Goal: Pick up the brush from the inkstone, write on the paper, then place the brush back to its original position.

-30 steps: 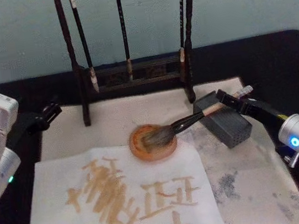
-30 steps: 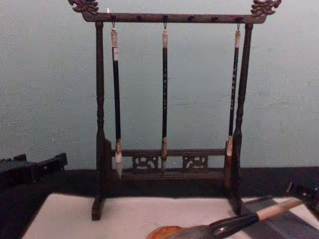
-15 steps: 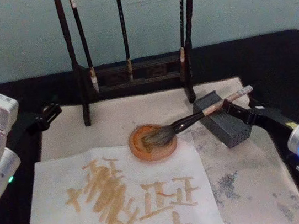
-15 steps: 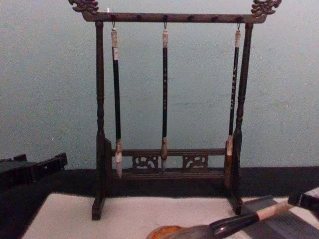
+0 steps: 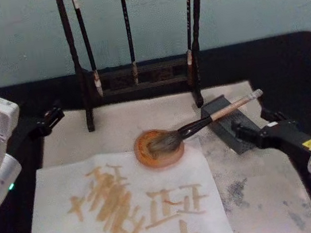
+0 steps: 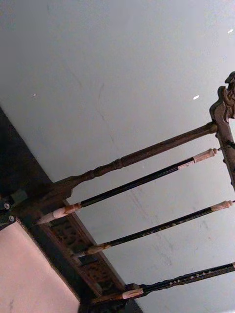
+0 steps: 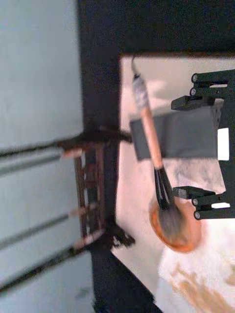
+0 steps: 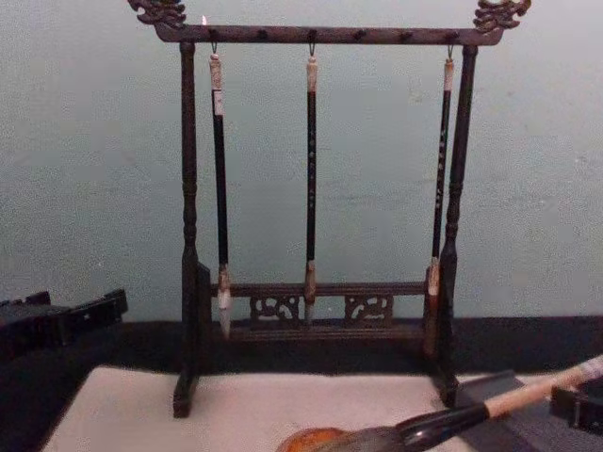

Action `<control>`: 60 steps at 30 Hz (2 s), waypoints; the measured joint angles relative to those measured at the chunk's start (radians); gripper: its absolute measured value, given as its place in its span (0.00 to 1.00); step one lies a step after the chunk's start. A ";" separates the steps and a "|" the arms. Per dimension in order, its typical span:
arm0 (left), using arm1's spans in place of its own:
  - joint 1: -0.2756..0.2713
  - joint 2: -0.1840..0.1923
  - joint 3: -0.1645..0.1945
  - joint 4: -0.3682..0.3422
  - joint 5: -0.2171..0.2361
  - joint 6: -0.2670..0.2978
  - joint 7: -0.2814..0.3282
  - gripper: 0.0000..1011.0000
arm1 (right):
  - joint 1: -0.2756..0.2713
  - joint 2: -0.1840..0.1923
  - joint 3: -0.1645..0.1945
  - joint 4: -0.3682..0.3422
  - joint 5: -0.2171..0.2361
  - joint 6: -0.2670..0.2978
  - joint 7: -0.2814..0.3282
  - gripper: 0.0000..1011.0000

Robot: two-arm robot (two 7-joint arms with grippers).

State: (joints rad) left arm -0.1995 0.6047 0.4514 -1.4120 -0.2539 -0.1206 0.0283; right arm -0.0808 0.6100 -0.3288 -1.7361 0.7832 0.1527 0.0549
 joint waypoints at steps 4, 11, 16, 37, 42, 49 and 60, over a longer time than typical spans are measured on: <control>0.000 0.000 0.000 0.000 0.000 0.000 0.000 0.99 | -0.020 0.035 -0.022 -0.051 -0.097 -0.047 0.024 0.99; 0.000 0.000 0.000 0.000 0.000 0.000 0.000 0.99 | -0.041 0.071 -0.058 -0.119 -0.259 -0.129 0.050 0.99; 0.000 0.000 0.000 0.000 0.000 0.000 0.000 0.99 | -0.041 0.072 -0.079 -0.139 -0.335 -0.154 0.059 0.99; 0.000 0.000 0.000 0.000 0.000 0.000 0.000 0.99 | -0.024 0.034 -0.092 -0.140 -0.451 -0.163 0.110 0.99; 0.000 0.000 0.000 0.000 0.000 0.000 0.000 0.99 | -0.023 0.029 -0.099 -0.146 -0.486 -0.170 0.117 0.99; 0.000 0.000 0.000 0.000 0.000 0.000 0.000 0.99 | -0.023 0.029 -0.099 -0.145 -0.482 -0.170 0.117 0.99; 0.000 0.000 0.000 0.000 0.000 0.000 0.000 0.99 | -0.022 0.030 -0.098 -0.144 -0.477 -0.169 0.116 0.99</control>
State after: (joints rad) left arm -0.1995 0.6047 0.4514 -1.4120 -0.2539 -0.1206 0.0283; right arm -0.1029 0.6397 -0.4272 -1.8800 0.3062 -0.0164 0.1713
